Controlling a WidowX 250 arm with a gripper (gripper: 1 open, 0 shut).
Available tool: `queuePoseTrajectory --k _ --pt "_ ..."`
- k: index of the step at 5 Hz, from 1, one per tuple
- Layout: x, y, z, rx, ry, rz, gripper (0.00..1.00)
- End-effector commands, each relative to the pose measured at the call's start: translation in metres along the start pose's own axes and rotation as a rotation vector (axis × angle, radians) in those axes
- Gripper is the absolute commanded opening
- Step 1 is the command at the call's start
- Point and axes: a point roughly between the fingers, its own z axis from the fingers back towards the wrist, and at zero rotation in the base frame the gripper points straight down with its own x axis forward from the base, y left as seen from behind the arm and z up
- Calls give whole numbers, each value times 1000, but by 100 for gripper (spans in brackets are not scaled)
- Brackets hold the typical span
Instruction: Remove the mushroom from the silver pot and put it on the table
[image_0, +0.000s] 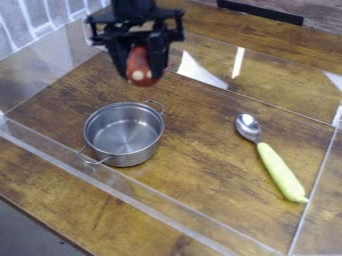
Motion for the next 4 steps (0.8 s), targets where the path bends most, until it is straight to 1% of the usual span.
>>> queuePoseTrajectory --k 1,2,3,4 --pt "-3 14 27 -19 -69 -82 0" --pt "-6 26 27 -26 -57 -191 0" --pt "-8 37 29 -29 -50 -265 0" --pt "-8 41 19 -19 -58 -237 0"
